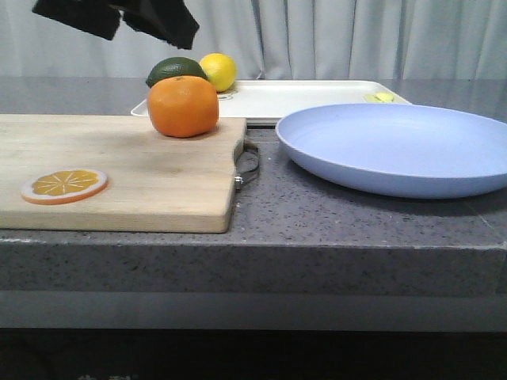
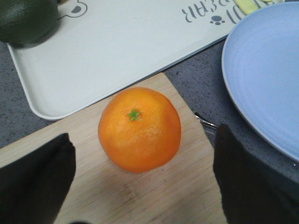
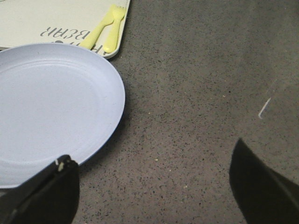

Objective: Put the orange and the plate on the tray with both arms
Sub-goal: 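Lower the left gripper onto the whole orange and close it, then lift the orange with the left gripper and carry it over the blue plate, then lower the orange onto the plate, open the left gripper, withdraw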

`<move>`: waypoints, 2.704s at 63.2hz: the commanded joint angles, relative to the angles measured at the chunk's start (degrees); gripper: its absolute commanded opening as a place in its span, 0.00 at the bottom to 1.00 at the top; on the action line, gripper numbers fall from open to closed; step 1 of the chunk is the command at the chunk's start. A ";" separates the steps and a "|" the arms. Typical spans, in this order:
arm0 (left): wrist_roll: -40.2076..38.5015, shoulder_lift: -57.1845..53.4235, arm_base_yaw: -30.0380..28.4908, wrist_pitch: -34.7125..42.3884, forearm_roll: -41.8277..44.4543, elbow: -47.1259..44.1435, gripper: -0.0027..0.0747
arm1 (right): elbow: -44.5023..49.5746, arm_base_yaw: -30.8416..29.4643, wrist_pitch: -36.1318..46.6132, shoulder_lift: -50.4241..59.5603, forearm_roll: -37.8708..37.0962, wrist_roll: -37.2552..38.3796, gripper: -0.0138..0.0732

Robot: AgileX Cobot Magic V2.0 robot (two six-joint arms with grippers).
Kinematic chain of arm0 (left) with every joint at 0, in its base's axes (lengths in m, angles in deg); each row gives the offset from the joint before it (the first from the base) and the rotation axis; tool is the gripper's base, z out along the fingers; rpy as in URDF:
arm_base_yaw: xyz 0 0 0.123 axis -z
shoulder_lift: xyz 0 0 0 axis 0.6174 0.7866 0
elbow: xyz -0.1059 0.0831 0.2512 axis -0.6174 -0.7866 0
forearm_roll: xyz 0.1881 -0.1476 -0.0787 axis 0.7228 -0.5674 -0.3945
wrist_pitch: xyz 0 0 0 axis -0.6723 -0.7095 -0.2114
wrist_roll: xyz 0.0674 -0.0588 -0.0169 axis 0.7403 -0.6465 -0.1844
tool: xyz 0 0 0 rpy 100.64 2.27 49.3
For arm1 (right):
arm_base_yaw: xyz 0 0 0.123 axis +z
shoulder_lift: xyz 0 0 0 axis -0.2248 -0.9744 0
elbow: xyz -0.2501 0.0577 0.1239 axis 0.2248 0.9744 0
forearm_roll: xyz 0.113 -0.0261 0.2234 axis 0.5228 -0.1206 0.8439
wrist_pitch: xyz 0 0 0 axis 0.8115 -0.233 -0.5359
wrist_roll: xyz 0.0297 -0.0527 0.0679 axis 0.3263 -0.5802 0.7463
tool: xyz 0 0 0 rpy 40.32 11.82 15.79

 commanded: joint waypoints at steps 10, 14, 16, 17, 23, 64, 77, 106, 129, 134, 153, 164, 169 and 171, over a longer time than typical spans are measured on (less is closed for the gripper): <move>0.04 6.89 0.38 -2.30 0.70 10.55 0.80 | -1.99 -0.23 3.69 -0.44 -0.71 -0.12 0.91; 0.04 9.24 0.38 -4.12 1.76 12.97 0.80 | -1.99 -0.23 3.69 -0.44 -0.71 -0.12 0.91; 0.04 10.31 0.38 -5.05 2.09 14.04 0.80 | -1.99 -0.23 3.69 -0.44 -0.71 -0.12 0.91; 0.04 10.71 0.38 -5.40 2.22 14.44 0.80 | -1.99 -0.23 3.69 -0.44 -0.71 -0.12 0.91; 0.04 12.99 0.38 -6.97 2.22 16.43 0.80 | -1.99 -0.23 3.69 -0.44 -0.71 -0.12 0.91; 0.04 16.01 0.38 -9.73 1.72 17.23 0.57 | -1.99 -0.23 3.69 -0.44 -0.71 -0.12 0.91; 0.04 16.01 1.56 -10.61 -1.10 20.12 0.53 | -1.99 -0.23 3.69 -0.44 -0.71 -0.12 0.91; 1.36 22.41 13.28 -12.65 -0.39 34.06 0.53 | -1.99 -0.23 3.69 -0.51 -0.71 -0.12 0.91; 1.36 32.71 18.81 -12.90 0.00 44.22 0.64 | -1.99 -0.23 3.79 -0.51 -0.71 -0.12 0.91; 1.36 34.00 19.37 -12.90 0.00 45.49 0.75 | -1.99 -0.23 3.79 -0.51 -0.71 -0.12 0.91; 0.90 34.33 19.74 -14.80 0.00 47.48 0.91 | -1.99 -0.23 3.79 -0.51 -0.71 -0.12 0.91; -0.83 30.30 19.74 -18.69 0.00 48.20 0.91 | -1.99 -0.23 3.79 -0.51 -0.71 -0.12 0.91; -2.70 27.42 19.74 -21.67 0.00 47.94 0.91 | -1.99 -0.23 3.73 -0.51 -0.71 -0.12 0.91; -3.01 25.81 19.64 -22.48 0.00 47.39 0.91 | -1.99 -0.23 3.67 -0.51 -0.71 -0.12 0.91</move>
